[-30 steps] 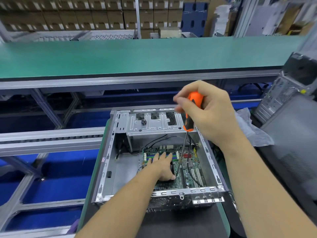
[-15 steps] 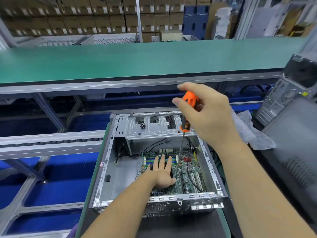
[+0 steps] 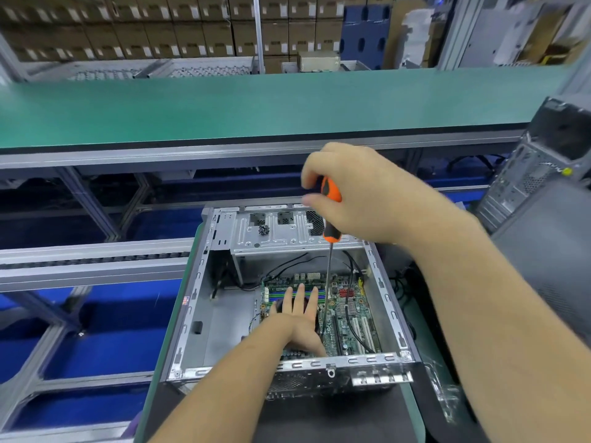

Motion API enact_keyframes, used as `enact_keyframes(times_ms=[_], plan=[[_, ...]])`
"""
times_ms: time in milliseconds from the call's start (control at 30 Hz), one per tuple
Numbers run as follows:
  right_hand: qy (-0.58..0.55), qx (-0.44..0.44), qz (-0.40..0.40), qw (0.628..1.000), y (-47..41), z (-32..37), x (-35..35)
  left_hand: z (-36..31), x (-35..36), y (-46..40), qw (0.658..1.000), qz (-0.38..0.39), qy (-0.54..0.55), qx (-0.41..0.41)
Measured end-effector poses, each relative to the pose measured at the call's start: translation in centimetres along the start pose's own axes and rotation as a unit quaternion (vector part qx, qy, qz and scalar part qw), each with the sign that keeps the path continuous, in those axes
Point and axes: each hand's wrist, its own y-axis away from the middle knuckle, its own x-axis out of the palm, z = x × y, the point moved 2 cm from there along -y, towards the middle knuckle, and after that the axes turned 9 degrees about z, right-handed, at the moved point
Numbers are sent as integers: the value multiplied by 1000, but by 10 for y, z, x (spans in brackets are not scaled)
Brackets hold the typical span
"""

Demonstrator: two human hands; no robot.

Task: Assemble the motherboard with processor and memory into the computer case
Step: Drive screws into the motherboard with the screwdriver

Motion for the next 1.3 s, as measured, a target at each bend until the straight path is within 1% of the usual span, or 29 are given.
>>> enact_keyframes(times_ms=[67,100,167,267,300,333,400,433,500,567,600,667,700,800,833,900,933,1033,1167,1233,1267,1300], plan=[[-9,-3,109,994,-3,6,-13,0,0,0,1000,0,-9,-5],[-16,0,135,991,-4,9,-19,0,0,0,1000,-1,-10,-6],[18,17,136,990,-7,10,-22,0,1,0,1000,-6,-6,-4],[127,89,105,982,-12,13,-24,-1,1,0,1000,-12,-1,-2],[150,92,104,979,-13,13,-25,-1,2,0,1000,-12,-2,-3],[158,80,122,977,-13,13,-24,-1,2,0,1000,-13,-4,-4],[137,37,173,975,-12,14,-25,-1,1,0,1000,-10,-6,-6],[126,22,183,975,-11,15,-26,-2,1,0,1000,-9,-7,-6],[127,31,166,977,-11,14,-29,-2,1,0,1000,-13,-4,-5],[159,58,145,975,-11,14,-29,-1,1,1,1000,-13,1,-6],[155,43,148,976,-10,15,-27,-1,1,0,1000,-12,1,-6],[111,6,164,980,-9,18,-24,-2,1,-1,1000,-12,-5,-6],[111,1,162,981,-10,20,-24,-2,0,0,1000,-12,-7,-8],[158,42,141,976,-11,20,-27,-1,1,-1,1000,-10,-6,-15],[157,36,155,975,-11,21,-26,-1,1,-1,1000,-7,-11,-17],[118,11,186,975,-7,21,-24,-2,0,-1,1000,-7,-21,-18],[114,16,187,976,-6,22,-24,-2,0,0,1000,-7,-22,-19],[168,64,154,972,-5,20,-28,-3,1,3,1000,-3,-21,-21],[119,17,173,978,-1,25,-22,-8,2,5,999,2,-42,-33],[155,60,148,975,-2,22,-24,-9,2,7,998,5,-47,-39],[166,83,146,972,-2,20,-27,-10,2,8,998,7,-49,-42],[164,82,157,970,-1,19,-28,-11,2,8,998,8,-52,-45]])
